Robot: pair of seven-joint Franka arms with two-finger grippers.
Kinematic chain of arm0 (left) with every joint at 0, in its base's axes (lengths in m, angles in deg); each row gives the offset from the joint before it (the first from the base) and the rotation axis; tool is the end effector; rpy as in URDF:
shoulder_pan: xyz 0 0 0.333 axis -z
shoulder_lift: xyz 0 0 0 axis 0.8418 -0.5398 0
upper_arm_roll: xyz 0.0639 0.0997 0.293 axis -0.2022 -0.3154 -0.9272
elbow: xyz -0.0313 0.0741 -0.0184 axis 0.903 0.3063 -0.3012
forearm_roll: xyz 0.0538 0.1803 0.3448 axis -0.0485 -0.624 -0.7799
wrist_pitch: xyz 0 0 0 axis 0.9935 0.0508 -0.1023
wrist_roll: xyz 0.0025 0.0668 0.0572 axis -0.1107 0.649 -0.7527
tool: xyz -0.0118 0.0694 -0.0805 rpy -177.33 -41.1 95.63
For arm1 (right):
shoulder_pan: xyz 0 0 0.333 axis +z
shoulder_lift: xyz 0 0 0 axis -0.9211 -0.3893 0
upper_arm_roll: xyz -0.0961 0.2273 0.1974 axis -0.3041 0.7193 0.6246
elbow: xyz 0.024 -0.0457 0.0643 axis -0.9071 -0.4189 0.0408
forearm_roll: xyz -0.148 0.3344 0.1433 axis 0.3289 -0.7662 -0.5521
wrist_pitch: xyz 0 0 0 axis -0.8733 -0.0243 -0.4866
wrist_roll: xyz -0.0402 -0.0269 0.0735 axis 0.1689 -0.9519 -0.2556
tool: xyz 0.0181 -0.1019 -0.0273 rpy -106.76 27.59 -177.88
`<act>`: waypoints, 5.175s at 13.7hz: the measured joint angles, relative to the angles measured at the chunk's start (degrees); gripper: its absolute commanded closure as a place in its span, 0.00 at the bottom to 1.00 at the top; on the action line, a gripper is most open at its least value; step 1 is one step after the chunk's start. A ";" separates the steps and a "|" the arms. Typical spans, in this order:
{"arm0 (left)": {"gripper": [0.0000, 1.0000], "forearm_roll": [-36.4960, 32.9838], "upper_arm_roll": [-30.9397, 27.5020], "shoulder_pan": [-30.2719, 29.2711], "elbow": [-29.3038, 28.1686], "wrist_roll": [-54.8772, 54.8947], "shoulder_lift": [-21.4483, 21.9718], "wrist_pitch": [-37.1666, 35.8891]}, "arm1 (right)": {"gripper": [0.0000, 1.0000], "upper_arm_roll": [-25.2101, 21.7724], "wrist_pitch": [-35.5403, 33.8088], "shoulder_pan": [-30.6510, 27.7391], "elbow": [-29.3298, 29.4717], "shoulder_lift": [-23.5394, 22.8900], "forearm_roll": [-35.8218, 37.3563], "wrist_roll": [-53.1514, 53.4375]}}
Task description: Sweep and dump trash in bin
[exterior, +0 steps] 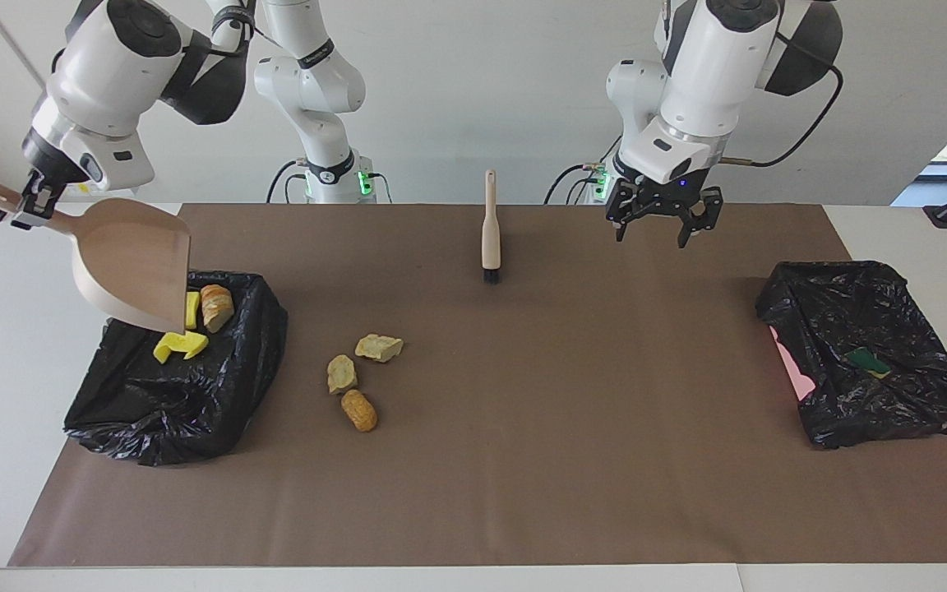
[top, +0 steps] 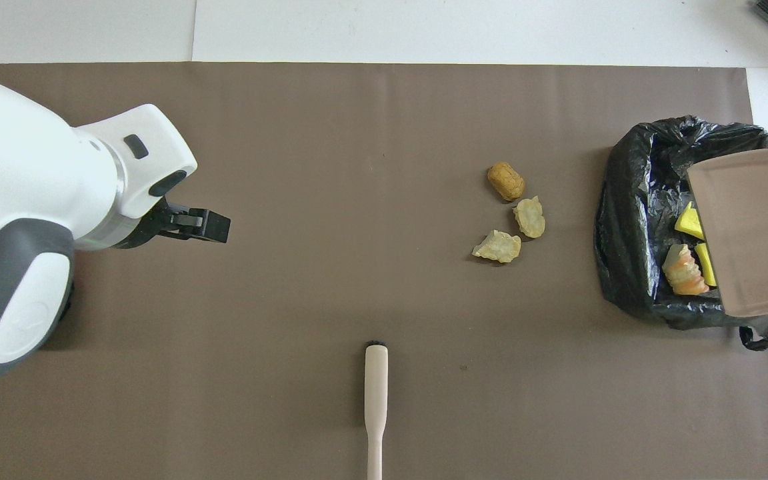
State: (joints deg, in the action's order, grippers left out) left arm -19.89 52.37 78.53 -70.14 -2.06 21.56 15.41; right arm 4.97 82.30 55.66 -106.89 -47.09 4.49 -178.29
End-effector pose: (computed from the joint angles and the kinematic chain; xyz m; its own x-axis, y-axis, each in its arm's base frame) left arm 0.5303 -0.1928 0.6130 0.9767 -0.2103 0.0430 -0.2104 -0.9776 -0.0037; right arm 0.5494 -0.0864 0.6124 -0.0432 0.7287 -0.6835 0.9925 0.1096 0.0541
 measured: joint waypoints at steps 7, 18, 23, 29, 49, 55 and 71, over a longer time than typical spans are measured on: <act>0.00 2.08 -0.06 -10.75 7.76 12.58 1.44 -10.84 | 1.00 7.03 -4.11 6.97 -0.64 -0.62 -19.35 41.52; 0.00 1.74 -0.93 -12.47 7.81 13.20 3.41 -16.18 | 1.00 7.27 1.88 25.99 10.10 -21.75 -35.64 111.04; 0.00 1.74 -0.87 -12.50 7.83 13.20 3.45 -15.93 | 1.00 7.23 10.34 30.62 15.49 -31.19 -38.49 127.26; 0.00 1.74 -0.89 -12.54 7.83 13.20 3.45 -15.93 | 1.00 7.22 13.98 32.53 16.35 -34.23 -41.90 129.09; 0.00 1.74 -0.88 -12.54 7.83 13.20 3.45 -15.93 | 0.00 9.34 -1.56 34.30 2.43 -15.80 -46.96 127.82; 0.00 1.74 -0.88 -12.54 7.83 13.20 3.45 -15.93 | 0.00 10.27 11.13 41.16 -22.75 -2.61 -57.71 128.06; 0.00 1.97 1.69 -1.09 -1.31 3.33 -0.33 5.11 | 1.00 9.97 21.00 49.70 -35.31 -0.49 -62.95 130.08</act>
State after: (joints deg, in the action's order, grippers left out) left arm -17.92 54.06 77.44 -71.45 1.27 21.23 20.52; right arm 14.94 103.30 105.36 -142.21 -47.58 -58.46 -48.22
